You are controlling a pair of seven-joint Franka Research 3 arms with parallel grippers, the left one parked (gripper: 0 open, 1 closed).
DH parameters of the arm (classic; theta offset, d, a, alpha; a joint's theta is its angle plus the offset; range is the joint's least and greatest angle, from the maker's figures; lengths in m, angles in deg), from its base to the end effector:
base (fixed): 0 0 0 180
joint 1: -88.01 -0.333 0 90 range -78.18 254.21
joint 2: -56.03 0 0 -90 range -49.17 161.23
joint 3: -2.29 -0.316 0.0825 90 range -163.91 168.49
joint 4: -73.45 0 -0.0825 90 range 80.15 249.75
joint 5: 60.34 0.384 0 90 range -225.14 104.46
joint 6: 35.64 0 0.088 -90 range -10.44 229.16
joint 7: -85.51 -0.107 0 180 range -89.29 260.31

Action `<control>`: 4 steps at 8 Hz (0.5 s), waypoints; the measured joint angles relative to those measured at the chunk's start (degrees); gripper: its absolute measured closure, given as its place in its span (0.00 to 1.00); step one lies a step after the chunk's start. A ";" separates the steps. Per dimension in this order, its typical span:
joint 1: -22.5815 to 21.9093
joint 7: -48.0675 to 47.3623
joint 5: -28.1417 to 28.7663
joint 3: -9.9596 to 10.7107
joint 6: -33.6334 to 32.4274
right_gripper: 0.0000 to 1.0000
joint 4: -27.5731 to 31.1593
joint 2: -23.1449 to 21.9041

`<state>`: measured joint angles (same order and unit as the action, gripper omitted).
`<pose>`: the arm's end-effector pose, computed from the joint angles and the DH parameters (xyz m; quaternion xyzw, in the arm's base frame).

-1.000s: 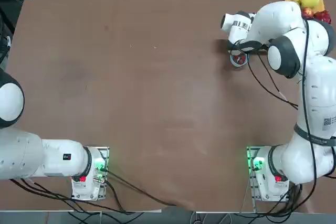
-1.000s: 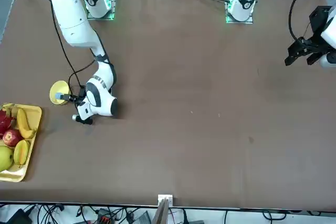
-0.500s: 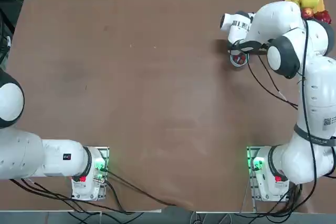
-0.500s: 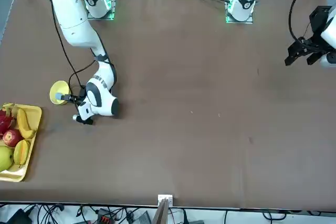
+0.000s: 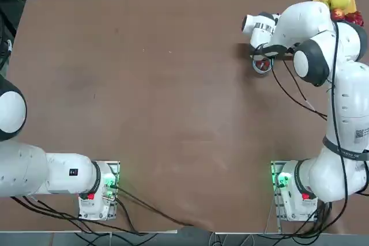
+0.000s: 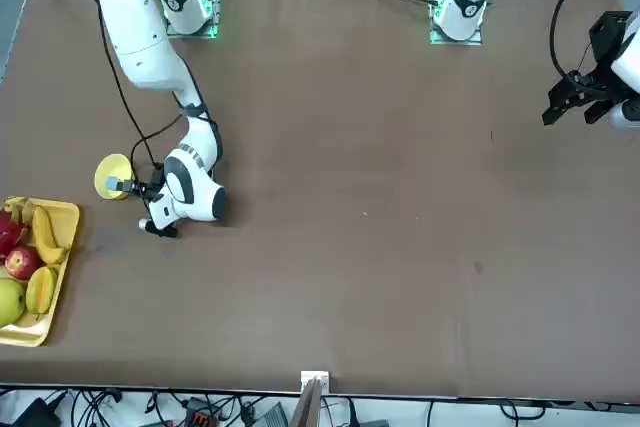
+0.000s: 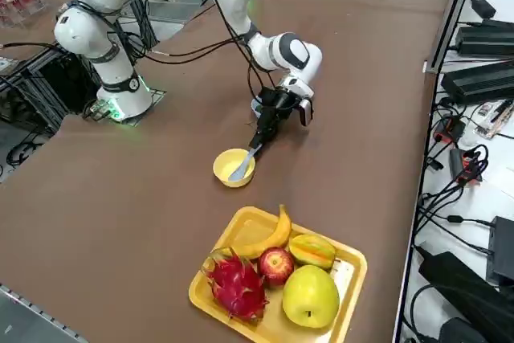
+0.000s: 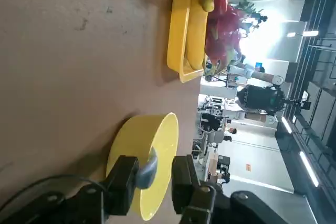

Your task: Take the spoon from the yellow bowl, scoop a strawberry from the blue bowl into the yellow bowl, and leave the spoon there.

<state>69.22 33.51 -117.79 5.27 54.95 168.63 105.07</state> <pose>0.5932 0.0770 0.1130 0.8025 -0.0306 -0.0798 0.5905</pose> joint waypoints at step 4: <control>0.00 0.00 0.00 0.00 0.00 0.60 0.00 0.09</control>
<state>69.22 33.50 -117.79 5.27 54.94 168.63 105.16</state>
